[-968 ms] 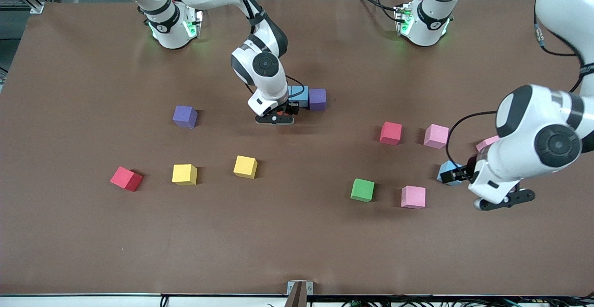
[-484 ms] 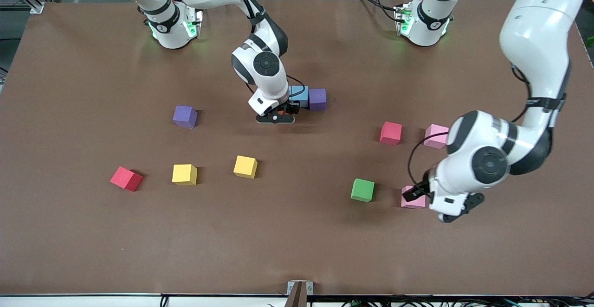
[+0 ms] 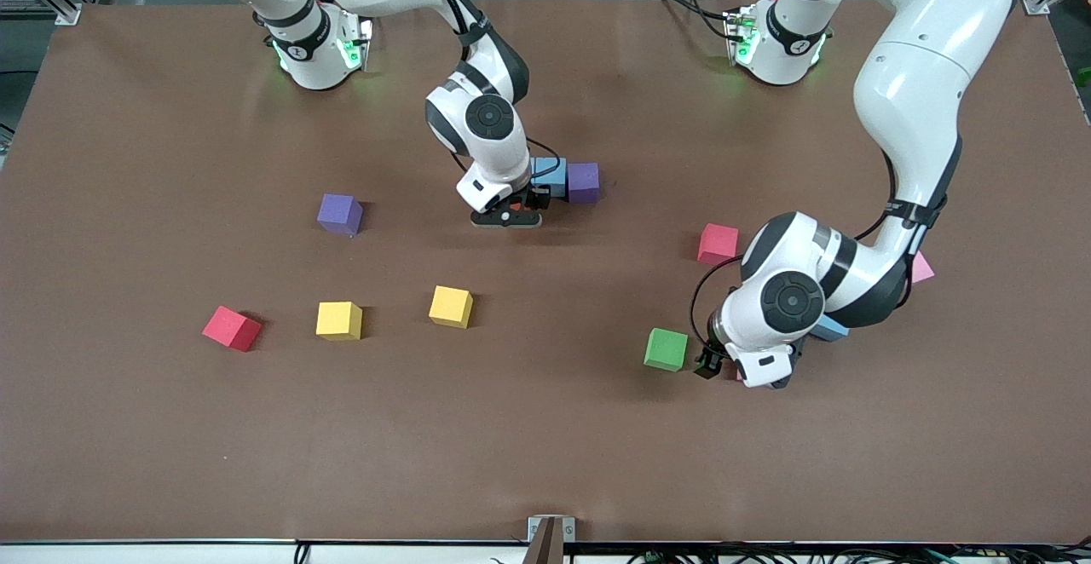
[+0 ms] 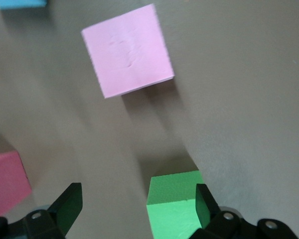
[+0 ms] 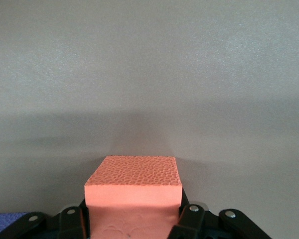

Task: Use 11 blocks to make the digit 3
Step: 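Grasp the green block with the left gripper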

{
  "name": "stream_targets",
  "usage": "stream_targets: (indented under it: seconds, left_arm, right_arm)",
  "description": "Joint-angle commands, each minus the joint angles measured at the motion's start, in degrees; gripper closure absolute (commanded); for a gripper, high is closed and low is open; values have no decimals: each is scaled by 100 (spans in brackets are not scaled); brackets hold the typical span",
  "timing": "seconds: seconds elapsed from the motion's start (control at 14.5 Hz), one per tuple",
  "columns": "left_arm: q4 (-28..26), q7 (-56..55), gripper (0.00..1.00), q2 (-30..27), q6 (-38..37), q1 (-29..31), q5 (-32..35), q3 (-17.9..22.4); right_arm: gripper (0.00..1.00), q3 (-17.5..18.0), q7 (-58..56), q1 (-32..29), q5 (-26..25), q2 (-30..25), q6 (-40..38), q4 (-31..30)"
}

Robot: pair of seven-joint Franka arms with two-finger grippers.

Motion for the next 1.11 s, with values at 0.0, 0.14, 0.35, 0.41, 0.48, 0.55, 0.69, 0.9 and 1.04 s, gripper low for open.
stream_targets:
  seconds: [0.0, 0.14, 0.35, 0.41, 0.48, 0.55, 0.69, 0.9, 1.04]
  left_arm:
    - [168, -564, 0, 80, 215, -214, -73, 222]
    - [159, -916, 0, 211, 462, -293, -64, 240]
    - [167, -952, 0, 282, 533, -329, -73, 248]
    - [168, -935, 0, 282, 568, -329, -73, 257]
    - [168, -935, 0, 291, 699, -337, -64, 257]
    - [159, -943, 0, 343, 804, -338, -73, 257]
    - [159, -961, 0, 388, 823, -355, -73, 257]
    - [159, -952, 0, 396, 832, -390, -73, 257]
    - [159, -961, 0, 431, 928, -390, -73, 257]
  right_arm:
    - [53, -66, -60, 61, -68, 93, -44, 13]
    - [0, -75, -60, 61, -68, 93, -44, 21]
    - [0, -84, -77, 52, -68, 93, -53, 30]
    - [0, -84, -86, 52, -68, 84, -53, 30]
    - [0, -84, -78, 35, -68, 84, -53, 39]
    - [0, -84, -77, 8, -68, 84, -87, 39]
    - [0, -84, -77, -9, -59, 23, -237, 74]
    - [0, -75, -25, -9, -50, -13, -272, 127]
    - [0, -75, -25, -9, -24, -13, -281, 153]
